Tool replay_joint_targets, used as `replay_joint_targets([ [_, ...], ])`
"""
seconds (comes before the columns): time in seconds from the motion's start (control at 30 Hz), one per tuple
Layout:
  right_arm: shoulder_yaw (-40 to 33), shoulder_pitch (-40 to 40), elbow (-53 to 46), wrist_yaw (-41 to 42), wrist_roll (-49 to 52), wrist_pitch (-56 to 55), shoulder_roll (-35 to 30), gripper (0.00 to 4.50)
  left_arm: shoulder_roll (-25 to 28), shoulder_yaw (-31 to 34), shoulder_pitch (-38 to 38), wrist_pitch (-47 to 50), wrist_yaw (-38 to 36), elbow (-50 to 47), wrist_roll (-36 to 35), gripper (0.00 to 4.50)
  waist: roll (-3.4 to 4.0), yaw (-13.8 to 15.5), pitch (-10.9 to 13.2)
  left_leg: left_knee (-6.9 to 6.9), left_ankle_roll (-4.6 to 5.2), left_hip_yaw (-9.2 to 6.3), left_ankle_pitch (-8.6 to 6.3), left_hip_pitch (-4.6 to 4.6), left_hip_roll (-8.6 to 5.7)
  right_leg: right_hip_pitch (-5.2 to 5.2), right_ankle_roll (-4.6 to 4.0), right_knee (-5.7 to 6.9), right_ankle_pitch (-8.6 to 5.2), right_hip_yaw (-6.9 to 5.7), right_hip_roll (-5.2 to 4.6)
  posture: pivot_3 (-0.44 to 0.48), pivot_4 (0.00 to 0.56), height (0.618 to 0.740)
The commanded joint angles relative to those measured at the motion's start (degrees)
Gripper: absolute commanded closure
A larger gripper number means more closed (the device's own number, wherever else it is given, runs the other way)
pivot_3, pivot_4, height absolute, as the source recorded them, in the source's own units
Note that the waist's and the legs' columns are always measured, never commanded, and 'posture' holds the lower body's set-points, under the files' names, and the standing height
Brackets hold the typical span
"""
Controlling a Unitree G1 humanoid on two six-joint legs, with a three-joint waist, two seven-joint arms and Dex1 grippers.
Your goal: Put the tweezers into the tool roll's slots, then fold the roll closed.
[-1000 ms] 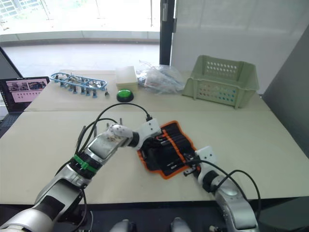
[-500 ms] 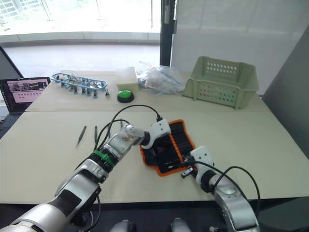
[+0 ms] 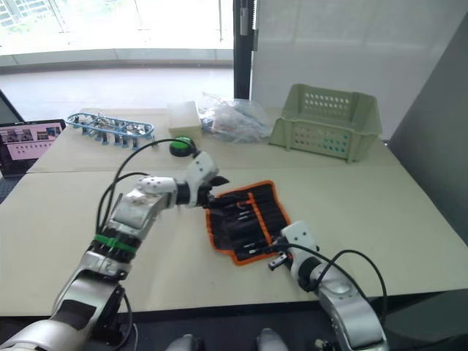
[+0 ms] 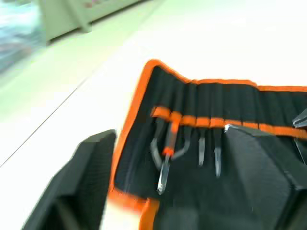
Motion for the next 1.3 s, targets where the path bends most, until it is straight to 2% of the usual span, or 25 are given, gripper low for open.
replay_joint_targets([
  [0.03,2.2,1.6,3.2,0.5,-0.5,3.3,-0.3,4.50,4.6,7.6,7.8,6.2,3.1,-11.2,-3.5,0.02,-0.03,0.0,0.0,0.00,0.00,0.00,0.00,0.04,0.00,0.02,0.00,0.02,0.00,0.01,0.00,0.000,0.150,0.724],
  [0.17,1.9,1.1,4.0,1.1,-0.4,2.8,-0.9,4.50,8.4,19.2,21.5,8.2,8.1,-19.6,-5.1,0.02,-0.17,0.0,-0.1,-0.01,0.00,0.02,0.00,0.14,0.09,0.02,-0.06,0.04,-0.01,0.03,0.05,0.000,0.150,0.724],
  [0.3,1.2,1.1,4.8,1.9,-0.2,2.0,-1.6,4.50,7.7,29.2,31.8,8.0,13.3,-26.7,-6.9,0.02,-0.61,0.5,-0.4,-0.01,-0.01,0.03,0.00,0.19,0.13,0.05,-0.12,0.06,-0.03,0.01,0.04,0.000,0.150,0.724],
  [0.37,0.7,1.0,5.8,2.4,0.1,1.7,-1.9,4.50,5.9,33.5,39.1,2.6,15.1,-29.3,-6.0,0.02,-0.81,0.4,-0.5,-0.01,-0.01,0.05,-0.01,0.24,0.14,0.08,-0.18,0.02,-0.05,0.01,0.01,0.000,0.150,0.724],
  [0.43,-0.3,0.9,7.5,2.6,0.9,2.3,-1.6,4.50,4.3,36.3,46.0,-1.1,16.1,-31.1,-5.3,0.02,-0.87,0.4,-0.6,-0.03,-0.02,0.13,-0.01,0.32,0.12,0.15,-0.44,-0.01,-0.19,0.00,-0.11,0.000,0.150,0.724],
  [0.53,-1.1,1.3,8.5,3.5,1.6,2.8,-1.8,4.50,1.6,39.5,51.2,-3.1,17.7,-31.7,-7.2,0.02,-0.96,1.1,-0.7,-0.06,-0.03,0.20,-0.01,0.34,0.07,0.16,-0.64,-0.04,-0.31,-0.03,-0.24,0.000,0.150,0.724],
  [0.77,-1.3,2.4,9.5,4.7,2.1,2.2,-2.5,4.50,-2.6,45.3,59.1,-6.2,19.1,-33.0,-12.2,0.02,-1.30,1.9,-0.9,-0.06,-0.56,0.22,-0.34,0.47,0.14,0.04,-0.67,-0.23,-0.36,-0.17,-0.47,0.000,0.150,0.724],
  [0.9,-0.7,3.0,9.4,4.7,2.0,2.0,-2.1,4.50,-2.0,44.2,60.6,-6.2,19.5,-33.0,-13.1,0.02,-1.31,1.9,-0.9,-0.07,-0.59,0.23,-0.36,0.45,0.12,0.06,-0.66,-0.37,-0.37,-0.19,-0.49,0.000,0.150,0.724],
  [1.03,-0.5,3.4,8.8,4.4,2.0,2.3,-1.8,4.50,-0.2,41.1,58.8,-4.0,20.5,-31.7,-13.0,0.02,-1.29,1.9,-1.1,-0.10,-0.60,0.21,-0.36,0.42,0.15,0.10,-0.66,-0.59,-0.37,-0.26,-0.45,0.000,0.150,0.724],
  [1.3,-0.6,3.1,7.2,2.9,2.2,2.8,-0.6,4.50,3.2,31.8,44.2,-3.1,26.6,-18.1,-6.7,0.02,-1.29,1.8,-1.2,-0.12,-0.58,0.21,-0.35,0.38,0.16,0.16,-0.65,-0.66,-0.34,-0.31,-0.35,0.000,0.150,0.724],
])
